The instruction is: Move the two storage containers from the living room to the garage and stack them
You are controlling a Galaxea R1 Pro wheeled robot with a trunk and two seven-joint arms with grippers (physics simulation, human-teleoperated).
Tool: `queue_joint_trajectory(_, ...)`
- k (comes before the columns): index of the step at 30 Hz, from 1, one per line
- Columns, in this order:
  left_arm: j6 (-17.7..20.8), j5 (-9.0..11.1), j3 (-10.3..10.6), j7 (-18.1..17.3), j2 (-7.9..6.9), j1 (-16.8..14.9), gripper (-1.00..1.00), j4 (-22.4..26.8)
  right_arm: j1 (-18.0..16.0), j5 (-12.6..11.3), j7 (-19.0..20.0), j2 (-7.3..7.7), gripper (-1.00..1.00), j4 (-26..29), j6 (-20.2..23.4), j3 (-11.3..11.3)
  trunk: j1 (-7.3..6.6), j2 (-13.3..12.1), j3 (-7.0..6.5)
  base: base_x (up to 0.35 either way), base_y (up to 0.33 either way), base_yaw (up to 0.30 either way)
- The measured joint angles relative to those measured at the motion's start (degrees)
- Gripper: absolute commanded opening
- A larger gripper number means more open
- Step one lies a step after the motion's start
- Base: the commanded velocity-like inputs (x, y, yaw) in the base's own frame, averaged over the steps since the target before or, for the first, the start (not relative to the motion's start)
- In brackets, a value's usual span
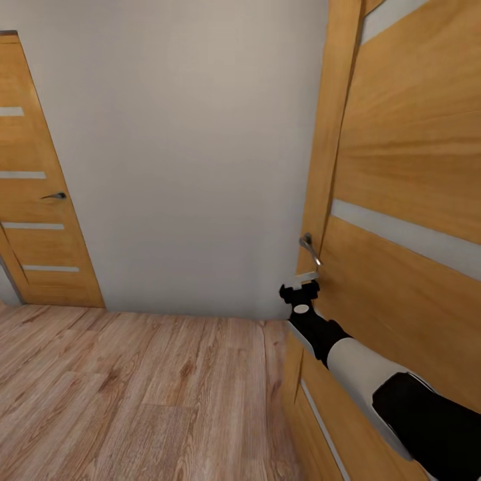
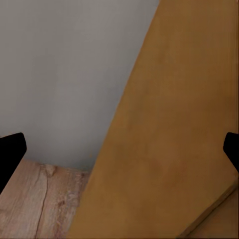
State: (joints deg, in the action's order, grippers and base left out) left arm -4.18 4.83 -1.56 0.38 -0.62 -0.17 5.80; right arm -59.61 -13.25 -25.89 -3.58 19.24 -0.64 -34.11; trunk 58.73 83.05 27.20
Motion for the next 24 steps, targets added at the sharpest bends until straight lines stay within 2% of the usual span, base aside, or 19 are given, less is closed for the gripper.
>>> queue_joint_trajectory(5, 0.0, 0.0, 0.0, 0.0, 0.0, 0.0, 1.0, 0.0, 0.0, 0.0, 0.1, 2.12, 1.0, 0.2, -0.1, -0.2, 0.0, 0.0, 0.0, 0.0, 0.0, 0.0)
queue_joint_trajectory(7, 0.0, 0.0, 0.0, 0.0, 0.0, 0.0, 1.0, 0.0, 0.0, -0.1, 0.1, 3.72, 1.0, 0.2, -0.1, -0.3, 0.0, 0.0, 0.0, 0.0, 0.0, 0.0)
queue_joint_trajectory(10, 0.0, 0.0, 0.0, 0.0, -0.01, 0.0, 1.0, 0.0, 0.0, -0.3, -0.1, 7.04, 1.0, 0.0, -0.1, 0.0, 0.0, 0.0, 0.0, 0.0, 0.0, 0.0)
queue_joint_trajectory(11, 0.0, 0.0, 0.0, 0.0, -0.01, 0.0, 1.0, 0.0, 0.0, -0.3, -0.3, 7.64, 1.0, 0.0, -0.2, 0.4, 0.0, 0.0, 0.0, 0.0, 0.0, 0.0)
queue_joint_trajectory(15, 0.0, 0.0, 0.0, 0.0, -0.04, 0.0, 1.0, 0.0, 0.0, -0.3, -0.1, 8.93, 1.0, 0.0, -0.2, 0.0, 0.0, 0.0, 0.0, 0.0, 0.0, 0.0)
queue_joint_trajectory(19, 0.0, 0.0, 0.0, 0.0, -0.07, 0.0, 1.0, 0.0, 0.0, -1.1, 0.0, 11.71, 1.0, -0.2, -1.0, 0.0, 0.0, 0.0, 0.0, 0.0, 0.0, 0.0)
queue_joint_trajectory(21, 0.0, 0.0, 0.0, 0.0, -0.08, 0.0, 1.0, 0.0, 0.0, -1.3, 0.1, 12.57, 1.0, -0.3, -1.1, 0.0, 0.0, 0.0, 0.0, 0.0, 0.0, 0.0)
queue_joint_trajectory(24, 0.0, 0.0, 0.0, 0.0, -0.07, 0.0, 1.0, 0.0, 0.0, -1.4, 0.1, 13.24, 1.0, -0.6, -1.4, 0.1, 0.0, 0.0, 0.0, 0.0, 0.0, 0.0)
